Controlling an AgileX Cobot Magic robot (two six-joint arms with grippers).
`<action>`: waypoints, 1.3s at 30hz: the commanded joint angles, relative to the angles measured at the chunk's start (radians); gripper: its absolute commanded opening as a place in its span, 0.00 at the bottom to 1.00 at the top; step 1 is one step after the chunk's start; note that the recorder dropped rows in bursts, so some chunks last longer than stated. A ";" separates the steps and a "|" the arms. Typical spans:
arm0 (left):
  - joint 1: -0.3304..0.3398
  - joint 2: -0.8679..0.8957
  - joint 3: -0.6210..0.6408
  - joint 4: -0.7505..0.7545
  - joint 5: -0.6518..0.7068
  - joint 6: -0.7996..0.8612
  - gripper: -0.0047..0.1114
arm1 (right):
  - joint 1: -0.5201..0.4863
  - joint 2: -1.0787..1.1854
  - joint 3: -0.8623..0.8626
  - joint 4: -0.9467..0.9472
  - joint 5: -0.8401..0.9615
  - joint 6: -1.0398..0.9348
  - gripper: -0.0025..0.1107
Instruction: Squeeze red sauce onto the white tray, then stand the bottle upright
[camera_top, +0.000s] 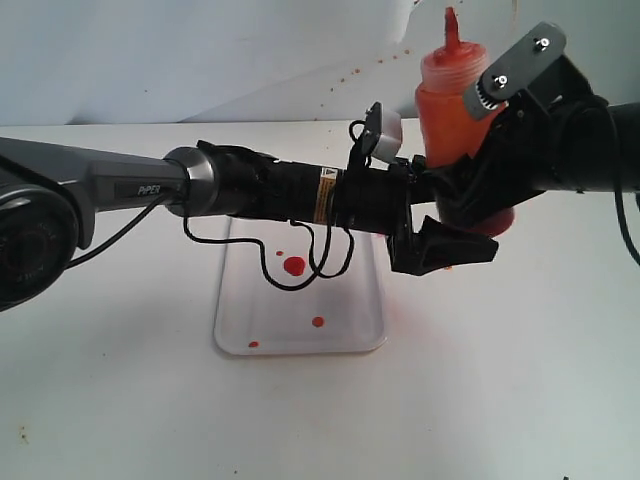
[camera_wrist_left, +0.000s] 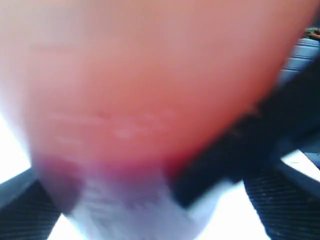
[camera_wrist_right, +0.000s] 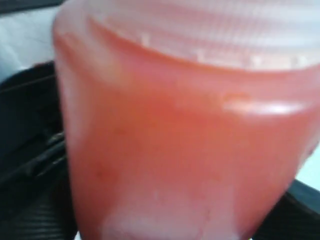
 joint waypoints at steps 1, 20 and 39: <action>-0.001 -0.017 -0.004 0.040 0.017 -0.058 0.94 | -0.008 -0.005 -0.001 0.016 -0.158 -0.018 0.02; 0.186 -0.040 -0.004 0.247 -0.066 -0.403 0.94 | -0.091 0.222 -0.108 0.007 -0.274 0.089 0.02; 0.263 -0.075 -0.004 0.150 -0.066 -0.368 0.94 | -0.091 0.560 -0.407 0.011 -0.126 0.010 0.02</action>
